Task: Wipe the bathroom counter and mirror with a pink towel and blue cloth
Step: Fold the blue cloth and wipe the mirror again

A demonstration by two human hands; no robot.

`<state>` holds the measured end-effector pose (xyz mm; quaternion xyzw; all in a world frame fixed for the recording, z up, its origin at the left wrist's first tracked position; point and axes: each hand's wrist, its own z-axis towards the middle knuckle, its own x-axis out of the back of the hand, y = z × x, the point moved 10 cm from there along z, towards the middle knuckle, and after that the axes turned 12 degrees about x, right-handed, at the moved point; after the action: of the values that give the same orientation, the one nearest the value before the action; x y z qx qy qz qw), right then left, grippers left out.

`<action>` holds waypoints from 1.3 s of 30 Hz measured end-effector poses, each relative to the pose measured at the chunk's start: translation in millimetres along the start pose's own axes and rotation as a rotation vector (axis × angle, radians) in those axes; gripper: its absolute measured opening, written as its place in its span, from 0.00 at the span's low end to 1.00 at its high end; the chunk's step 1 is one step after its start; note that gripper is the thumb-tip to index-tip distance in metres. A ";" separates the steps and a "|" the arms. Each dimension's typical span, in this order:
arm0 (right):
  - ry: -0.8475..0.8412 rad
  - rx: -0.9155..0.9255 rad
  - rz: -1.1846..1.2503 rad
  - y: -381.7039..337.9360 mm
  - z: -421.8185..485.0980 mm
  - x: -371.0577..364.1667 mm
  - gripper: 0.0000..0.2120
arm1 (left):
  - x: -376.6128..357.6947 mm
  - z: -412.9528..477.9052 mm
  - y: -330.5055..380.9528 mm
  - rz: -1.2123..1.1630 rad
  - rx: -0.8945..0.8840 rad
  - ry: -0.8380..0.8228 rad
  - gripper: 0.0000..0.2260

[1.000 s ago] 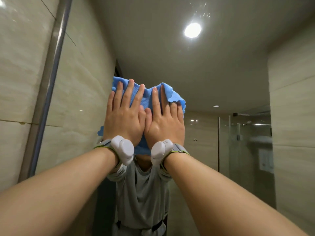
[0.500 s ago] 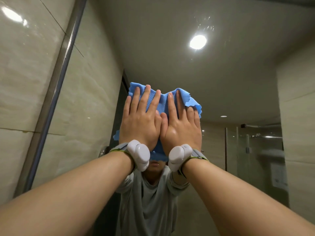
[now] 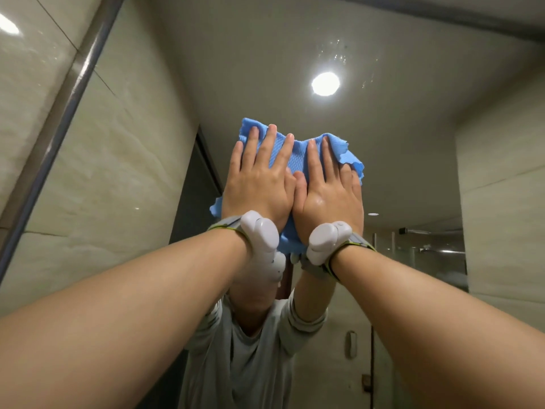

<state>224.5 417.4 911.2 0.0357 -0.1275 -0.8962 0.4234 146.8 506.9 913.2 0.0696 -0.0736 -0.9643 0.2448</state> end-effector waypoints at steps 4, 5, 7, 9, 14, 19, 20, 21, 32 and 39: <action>-0.003 -0.003 0.002 23.6 4.7 4.6 0.28 | -4.9 5.2 20.9 0.000 0.019 -0.019 0.30; 0.008 -0.015 -0.007 27.7 3.1 5.8 0.28 | -6.3 4.6 24.8 -0.003 0.017 -0.020 0.30; 0.025 -0.027 -0.018 30.6 0.6 6.8 0.28 | -6.8 3.6 27.7 -0.002 0.006 -0.027 0.31; 0.039 -0.035 -0.027 30.0 -1.4 7.3 0.28 | -5.8 3.3 27.6 0.003 0.000 -0.031 0.31; 0.039 -0.047 -0.014 30.5 -7.8 6.9 0.28 | -7.7 -1.1 29.1 0.024 -0.008 -0.036 0.28; 0.027 -0.022 0.004 30.5 -14.4 6.9 0.29 | -7.2 -10.4 29.9 0.033 -0.005 -0.018 0.28; 0.023 -0.015 0.002 30.6 -16.0 7.4 0.29 | -7.0 -12.9 30.7 0.029 -0.004 -0.017 0.28; 0.016 -0.004 -0.004 30.2 -17.3 7.0 0.29 | -7.3 -15.4 30.7 0.019 0.001 -0.013 0.28; -0.035 -0.030 -0.005 40.3 -51.5 10.3 0.30 | -6.1 -46.3 44.3 0.013 -0.002 -0.011 0.27; -0.036 -0.042 0.000 51.9 -81.4 6.9 0.29 | -8.1 -74.7 58.2 0.030 -0.006 -0.061 0.28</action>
<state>273.0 364.4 846.4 0.0105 -0.1162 -0.8993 0.4215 193.4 452.1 851.1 0.0383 -0.0794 -0.9624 0.2569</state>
